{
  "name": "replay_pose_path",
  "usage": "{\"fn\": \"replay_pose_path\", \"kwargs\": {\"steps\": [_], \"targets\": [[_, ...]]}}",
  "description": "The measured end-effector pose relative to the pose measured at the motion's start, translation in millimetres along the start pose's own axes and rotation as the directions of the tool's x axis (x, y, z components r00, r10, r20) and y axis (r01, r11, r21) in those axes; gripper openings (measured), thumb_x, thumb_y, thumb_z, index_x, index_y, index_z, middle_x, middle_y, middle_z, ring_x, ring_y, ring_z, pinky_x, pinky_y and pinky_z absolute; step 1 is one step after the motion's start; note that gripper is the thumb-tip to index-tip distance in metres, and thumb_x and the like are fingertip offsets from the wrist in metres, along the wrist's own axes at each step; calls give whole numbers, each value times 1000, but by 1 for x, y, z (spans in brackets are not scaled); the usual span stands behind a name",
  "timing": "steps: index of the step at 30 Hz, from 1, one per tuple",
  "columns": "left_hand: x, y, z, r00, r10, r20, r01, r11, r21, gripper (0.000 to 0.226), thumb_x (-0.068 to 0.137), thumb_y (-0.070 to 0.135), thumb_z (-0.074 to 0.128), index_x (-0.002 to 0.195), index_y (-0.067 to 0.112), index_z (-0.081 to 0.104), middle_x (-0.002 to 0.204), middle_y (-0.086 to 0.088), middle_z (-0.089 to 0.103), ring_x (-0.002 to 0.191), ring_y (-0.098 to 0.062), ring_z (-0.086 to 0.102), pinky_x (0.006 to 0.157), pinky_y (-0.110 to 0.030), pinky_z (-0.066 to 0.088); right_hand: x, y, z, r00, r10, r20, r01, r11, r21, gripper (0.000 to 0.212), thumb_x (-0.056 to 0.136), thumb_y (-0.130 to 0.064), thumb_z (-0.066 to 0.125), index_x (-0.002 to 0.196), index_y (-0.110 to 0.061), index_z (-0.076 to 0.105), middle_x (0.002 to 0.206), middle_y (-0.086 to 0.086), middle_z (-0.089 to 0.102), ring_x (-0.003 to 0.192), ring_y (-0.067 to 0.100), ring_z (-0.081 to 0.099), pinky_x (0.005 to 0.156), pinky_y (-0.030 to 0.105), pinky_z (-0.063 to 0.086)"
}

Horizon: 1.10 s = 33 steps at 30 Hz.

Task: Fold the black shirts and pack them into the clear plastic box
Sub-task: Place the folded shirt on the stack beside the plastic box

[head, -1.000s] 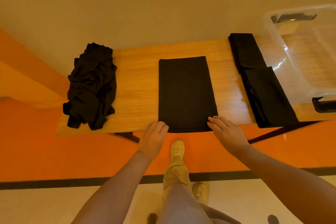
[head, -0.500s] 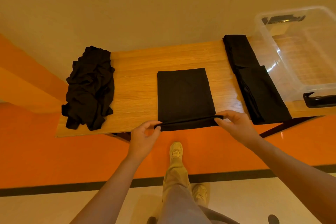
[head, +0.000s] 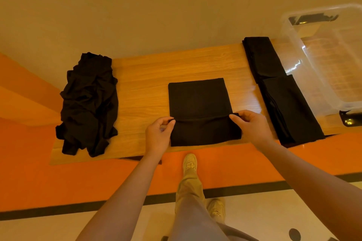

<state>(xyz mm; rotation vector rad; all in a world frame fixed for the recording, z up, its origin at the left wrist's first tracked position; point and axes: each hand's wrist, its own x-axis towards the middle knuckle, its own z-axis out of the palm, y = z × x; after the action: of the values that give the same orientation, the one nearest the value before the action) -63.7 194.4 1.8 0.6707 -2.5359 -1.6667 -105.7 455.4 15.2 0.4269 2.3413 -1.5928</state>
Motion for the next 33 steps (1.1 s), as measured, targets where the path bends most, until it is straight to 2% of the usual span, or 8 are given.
{"fn": "replay_pose_path", "kwargs": {"steps": [4, 7, 14, 16, 18, 20, 24, 33], "targets": [[18, -3, 4, 1000, 12, -28, -10, 998, 70, 17, 92, 21, 63, 105, 13, 69, 86, 11, 64, 76, 3, 60, 63, -12, 50, 19, -5, 4, 999, 27, -29, -29, 997, -76, 19, 90, -31, 64, 100, -15, 69, 93, 2, 71, 91, 17, 66, 80, 42, 57], [29, -3, 6, 1000, 2, -7, -1, 996, 91, 15, 92, 22, 63, 104, 15, 68, 86, 6, 66, 68, -6, 63, 51, -17, 49, 28, -11, 5, 999, 11, -35, -16, 991, -129, 20, 91, -34, 63, 100, -18, 69, 92, -1, 70, 90, 13, 65, 80, 38, 57], [40, -9, 8, 997, 75, 4, -73, 953, 294, 21, 92, 26, 63, 110, 15, 66, 97, 1, 64, 75, -6, 57, 63, -13, 44, 37, -10, 12, 996, -41, -85, 10, 941, -338, 26, 91, -36, 62, 110, -19, 60, 95, -2, 63, 80, 10, 60, 64, 25, 52], [36, -8, 8, 985, 168, -38, -140, 912, 385, 28, 92, 26, 63, 118, 14, 62, 114, -1, 58, 92, -6, 53, 75, -13, 41, 36, -7, 13, 973, -194, -121, 115, 873, -475, 37, 91, -34, 62, 122, -15, 55, 111, 1, 58, 91, 13, 59, 74, 26, 52], [29, -5, 12, 937, 348, -29, -287, 814, 506, 34, 94, 29, 58, 125, 14, 56, 126, -4, 52, 113, -13, 48, 92, -24, 37, 32, -6, 17, 886, -460, -62, 332, 722, -607, 41, 92, -29, 60, 126, -8, 54, 125, 9, 54, 110, 20, 55, 90, 31, 49], [19, 1, 26, 870, 475, 132, -455, 669, 588, 41, 97, 33, 48, 133, 14, 50, 139, -5, 46, 130, -18, 40, 103, -31, 26, 23, -5, 31, 799, -596, 84, 494, 570, -657, 43, 94, -27, 56, 132, -6, 51, 137, 11, 49, 125, 23, 48, 102, 37, 44], [-2, -8, 59, 817, 367, 444, -576, 491, 653, 55, 101, 44, 29, 150, 19, 28, 160, -2, 20, 148, -19, 15, 116, -44, 23, 9, 18, 61, 808, -486, 332, 546, 408, -732, 57, 102, -42, 31, 150, -13, 28, 159, 5, 21, 148, 17, 15, 118, 41, 20], [2, -33, 24, 867, 186, 462, -496, 412, 764, 67, 100, 57, 15, 154, 16, 18, 162, -4, 10, 149, -20, 5, 117, -47, 12, -3, 42, 36, 915, -310, 256, 370, 397, -840, 70, 100, -53, 17, 152, -6, 18, 161, 9, 11, 149, 20, 8, 118, 40, 15]]}}
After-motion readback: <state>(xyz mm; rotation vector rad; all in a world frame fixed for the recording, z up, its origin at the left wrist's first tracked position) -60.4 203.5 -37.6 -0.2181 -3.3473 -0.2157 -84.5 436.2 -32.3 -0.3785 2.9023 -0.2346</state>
